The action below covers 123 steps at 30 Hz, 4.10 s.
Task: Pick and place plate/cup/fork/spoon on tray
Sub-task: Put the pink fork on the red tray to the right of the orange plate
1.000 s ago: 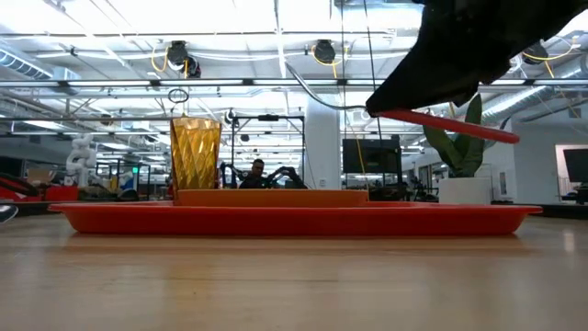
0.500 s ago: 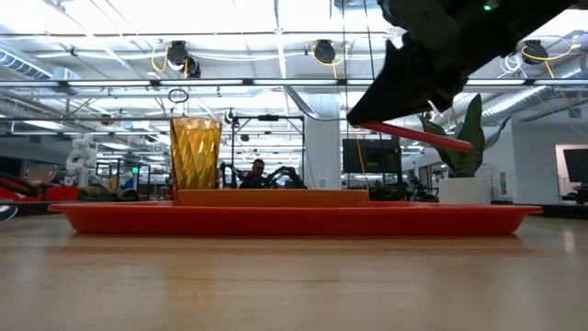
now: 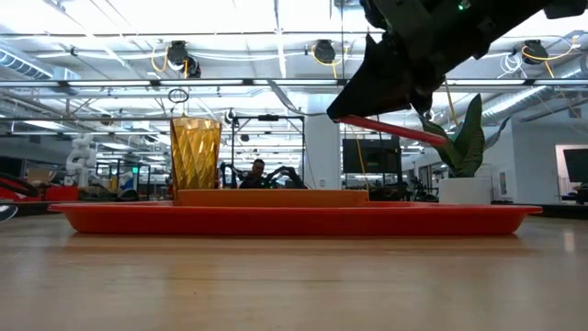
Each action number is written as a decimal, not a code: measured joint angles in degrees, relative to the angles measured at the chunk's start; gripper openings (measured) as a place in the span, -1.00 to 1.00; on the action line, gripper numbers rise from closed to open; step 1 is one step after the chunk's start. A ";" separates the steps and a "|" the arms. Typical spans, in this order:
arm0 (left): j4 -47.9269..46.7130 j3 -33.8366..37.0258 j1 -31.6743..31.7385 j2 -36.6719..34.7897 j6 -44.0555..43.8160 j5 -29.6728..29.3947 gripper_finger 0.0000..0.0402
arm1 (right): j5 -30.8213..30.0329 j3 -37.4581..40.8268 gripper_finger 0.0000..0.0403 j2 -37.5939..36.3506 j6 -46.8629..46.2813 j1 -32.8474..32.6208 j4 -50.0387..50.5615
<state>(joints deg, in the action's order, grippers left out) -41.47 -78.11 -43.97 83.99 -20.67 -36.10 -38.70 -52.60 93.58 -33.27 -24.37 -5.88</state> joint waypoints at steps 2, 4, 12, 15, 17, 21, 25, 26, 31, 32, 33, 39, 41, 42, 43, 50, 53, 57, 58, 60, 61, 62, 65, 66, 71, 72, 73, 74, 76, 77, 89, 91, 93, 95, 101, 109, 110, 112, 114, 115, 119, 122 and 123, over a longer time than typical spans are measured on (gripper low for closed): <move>0.00 0.00 0.03 0.00 0.00 0.00 -0.56 | -0.16 0.00 -0.88 0.00 -0.33 0.26 0.07; 0.02 0.00 0.07 0.00 0.00 0.00 -0.56 | -0.15 0.00 -0.88 0.00 -0.12 0.66 0.10; 0.02 0.00 0.07 0.00 0.02 0.00 -0.56 | -0.37 0.00 -0.88 0.00 1.52 3.01 0.18; 0.04 0.00 0.07 0.00 0.49 0.01 -0.56 | -0.44 0.00 -0.88 0.00 2.40 3.95 0.45; 0.02 0.00 0.07 0.00 0.49 0.00 -0.56 | -0.45 0.00 -0.88 0.00 2.51 4.57 0.54; 0.02 0.00 0.07 0.00 0.74 0.00 -0.56 | -0.47 0.00 -0.88 0.00 2.70 5.35 0.56; -0.04 0.00 0.07 0.00 0.70 0.00 -0.56 | -0.50 0.00 -0.88 0.00 2.92 5.60 0.56; -0.14 0.00 0.07 0.00 0.68 0.01 -0.56 | -0.52 0.00 -0.88 -0.12 2.93 5.60 0.57; -0.36 0.00 0.07 0.00 0.64 0.01 -0.56 | -1.34 -0.02 -0.88 -2.21 2.89 5.59 2.67; -0.34 0.00 0.07 0.00 0.66 0.00 -0.56 | -2.22 -0.02 -0.88 -2.97 2.64 5.56 3.44; -0.33 0.00 0.07 0.00 0.66 0.02 -0.56 | -3.16 -0.02 -0.88 -3.78 2.38 5.43 4.55; -0.21 0.00 0.31 0.00 -0.02 0.01 -0.56 | -5.27 -0.04 -0.88 -7.59 -0.36 4.75 11.59; -0.17 0.00 0.56 0.00 -0.77 0.02 -0.56 | -6.07 -0.03 -0.88 -7.89 -1.87 4.75 13.33; -0.10 0.00 0.61 0.00 -0.97 0.02 -0.56 | -6.36 -0.04 -0.88 -7.89 -2.68 4.75 13.97; -0.01 0.00 0.61 0.00 -1.07 0.00 -0.56 | -6.47 -0.04 -0.88 -7.88 -3.59 4.77 14.90; 1.25 0.00 0.60 0.00 -0.58 0.02 -0.56 | -9.30 -0.02 -0.88 -7.41 -10.64 4.60 17.67; 0.98 0.00 0.61 0.00 -0.13 0.00 -0.56 | -11.10 -0.02 -0.88 -7.45 -13.23 4.62 19.69; 0.57 0.00 0.61 0.00 -0.02 0.02 -0.56 | -12.81 -0.02 -0.88 -7.45 -20.70 4.61 25.28; 0.46 0.00 0.61 0.00 -0.02 0.02 -0.56 | -13.12 -0.02 -0.88 -7.45 -22.71 4.62 26.71; 0.49 0.00 0.61 0.00 -0.02 0.01 -0.56 | -14.31 0.33 -0.88 -7.43 -25.78 4.62 27.86; 0.48 0.00 0.61 0.00 -0.02 0.00 -0.56 | -14.76 0.78 -0.88 -7.45 -26.47 4.62 27.40; 0.48 0.00 0.61 0.00 -0.02 0.02 -0.56 | -15.03 1.28 -0.88 -7.45 -27.02 4.62 26.91; 0.48 0.00 0.61 0.00 -0.02 0.00 -0.56 | -14.95 2.76 -0.88 -7.43 -28.66 4.60 26.16; 0.50 0.00 0.61 0.00 -0.04 0.02 -0.56 | -14.83 3.45 -0.88 -7.45 -29.16 4.60 25.62; 0.55 0.00 0.61 0.00 -0.07 0.01 -0.56 | -13.74 7.60 -0.88 -7.43 -30.55 4.62 20.70; 0.55 0.00 0.61 0.00 -0.07 0.00 -0.56 | -13.73 8.43 -0.88 -7.43 -30.56 4.62 18.90; 0.55 0.00 0.61 0.00 -0.07 0.02 -0.56 | -13.74 9.49 -0.88 -7.43 -30.46 4.62 16.48; 0.57 0.00 0.61 0.00 -0.11 0.02 -0.56 | -13.72 10.56 -0.88 -7.43 -30.20 4.63 13.86; 0.57 0.00 0.61 0.00 -0.20 0.02 -0.56 | -13.57 12.36 -0.88 -7.43 -30.10 4.96 8.71; 0.59 0.00 0.61 0.00 -0.20 0.00 -0.56 | -13.38 13.07 -0.88 -7.43 -29.94 5.15 6.50; 0.61 0.00 0.61 0.00 -0.17 0.02 -0.56 | -12.29 15.43 -0.88 -7.43 -34.18 5.65 -0.77; 0.61 0.00 0.61 0.00 -0.17 0.02 -0.56 | -12.31 15.43 -0.88 -7.43 -35.30 5.65 -0.80; 0.61 0.00 0.61 0.00 -0.15 0.02 -0.56 | -12.33 15.43 -0.88 -7.43 -36.35 5.56 -0.77; 0.61 0.00 0.61 0.00 -0.15 0.00 -0.56 | -12.32 15.43 -0.88 -7.43 -37.83 5.52 -0.80; 0.59 0.00 0.61 0.00 -0.44 0.00 -0.56 | -12.73 15.43 -0.88 -7.43 -39.58 4.53 -0.76; 0.58 0.00 0.61 0.00 -0.46 0.00 -0.56 | -15.25 15.43 -0.88 -4.77 -42.10 2.63 -3.79; 0.58 0.00 0.61 0.00 -0.46 0.00 -0.56 | -15.23 15.43 -0.88 -4.38 -42.12 2.49 -3.84; 0.61 0.00 0.61 0.00 -0.48 0.00 -0.56 | -15.25 15.43 -0.88 -3.70 -42.44 2.49 -3.72; 0.57 0.00 0.61 0.00 -0.50 0.00 -0.56 | -15.32 15.43 -0.88 -3.58 -42.54 2.63 -3.66; 0.57 0.00 0.61 0.00 -0.51 0.00 -0.56 | -15.43 15.43 -0.88 -3.58 -42.56 2.81 -3.66; 0.57 0.00 0.61 0.00 -0.54 0.00 -0.56 | -15.74 15.43 -0.88 -3.56 -42.74 3.83 -0.53; 0.57 0.00 0.61 0.00 -0.42 0.00 -0.56 | -16.22 15.43 -0.88 -2.82 -44.48 4.33 0.64; 0.58 0.00 0.61 0.00 -0.42 0.00 -0.56 | -16.16 15.43 -0.88 -2.61 -44.51 4.41 0.60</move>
<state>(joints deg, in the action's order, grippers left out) -40.89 -78.11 -43.35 83.99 -21.08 -36.10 -54.86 -37.17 90.97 -77.78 -19.95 -5.28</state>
